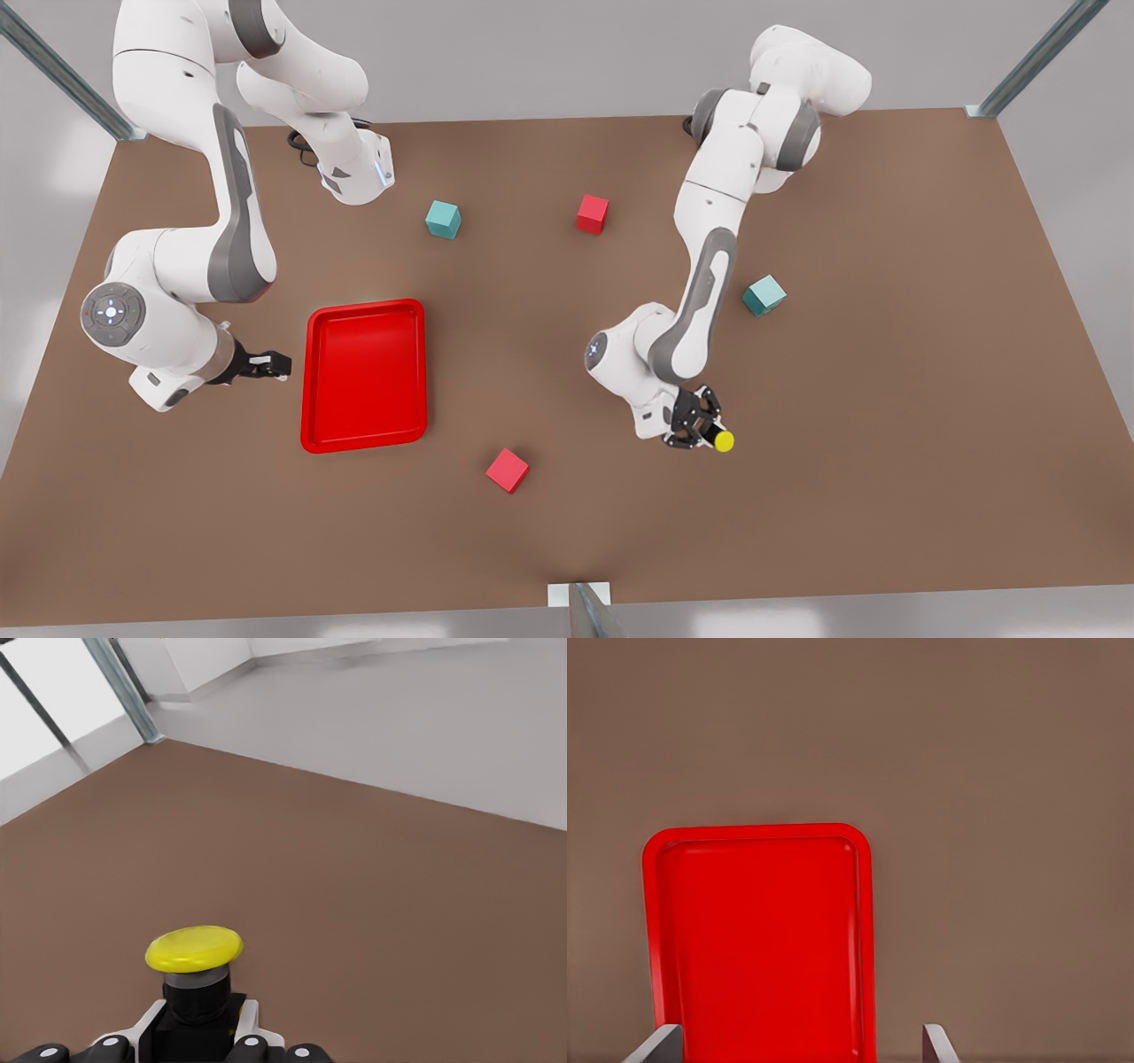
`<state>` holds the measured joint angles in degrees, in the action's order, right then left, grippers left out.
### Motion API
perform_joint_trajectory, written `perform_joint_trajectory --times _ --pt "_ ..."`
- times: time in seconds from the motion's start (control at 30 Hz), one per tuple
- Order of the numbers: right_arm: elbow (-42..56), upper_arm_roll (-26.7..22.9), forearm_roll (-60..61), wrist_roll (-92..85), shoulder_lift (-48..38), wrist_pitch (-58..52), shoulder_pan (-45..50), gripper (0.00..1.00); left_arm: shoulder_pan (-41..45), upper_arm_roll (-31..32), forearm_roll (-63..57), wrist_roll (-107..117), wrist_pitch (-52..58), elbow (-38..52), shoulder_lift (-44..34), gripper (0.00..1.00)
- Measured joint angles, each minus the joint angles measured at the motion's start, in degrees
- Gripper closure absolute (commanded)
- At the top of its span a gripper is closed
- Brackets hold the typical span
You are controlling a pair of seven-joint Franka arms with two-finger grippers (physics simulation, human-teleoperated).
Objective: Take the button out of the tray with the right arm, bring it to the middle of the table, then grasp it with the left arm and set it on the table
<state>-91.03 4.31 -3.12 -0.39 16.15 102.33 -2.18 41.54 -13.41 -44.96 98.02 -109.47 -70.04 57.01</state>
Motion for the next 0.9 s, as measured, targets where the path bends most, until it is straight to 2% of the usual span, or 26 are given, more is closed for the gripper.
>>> perform_joint_trajectory --times 0.23,0.67,0.7,0.73,0.77,0.9 --pt "0.3 0.0 0.0 -0.1 -0.1 -0.1 -0.2 0.0 2.2 -2.2 0.2 15.0 0.5 3.1 5.2 0.53" --pt "2.0 0.0 -0.1 -0.1 -0.5 -1.2 0.0 0.0 6.2 -3.5 -3.0 32.5 1.0 2.9 9.2 0.51" --pt "2.3 0.1 0.0 -0.1 -0.5 -1.3 0.1 0.0 6.4 -3.5 -3.1 33.4 1.0 2.9 9.2 0.49" --pt "2.9 0.1 0.0 -0.1 -0.5 -1.6 0.0 0.0 6.4 -3.5 -3.2 34.2 1.0 2.9 9.2 0.31" --pt "3.3 0.0 0.0 -0.1 -0.4 -2.0 -0.1 0.0 6.5 -3.5 -3.5 35.0 1.0 2.9 9.2 0.0" --pt "3.6 0.0 0.0 -0.1 -0.1 -2.9 -0.1 0.0 7.3 -3.5 -4.3 37.8 1.0 2.8 8.8 0.0"
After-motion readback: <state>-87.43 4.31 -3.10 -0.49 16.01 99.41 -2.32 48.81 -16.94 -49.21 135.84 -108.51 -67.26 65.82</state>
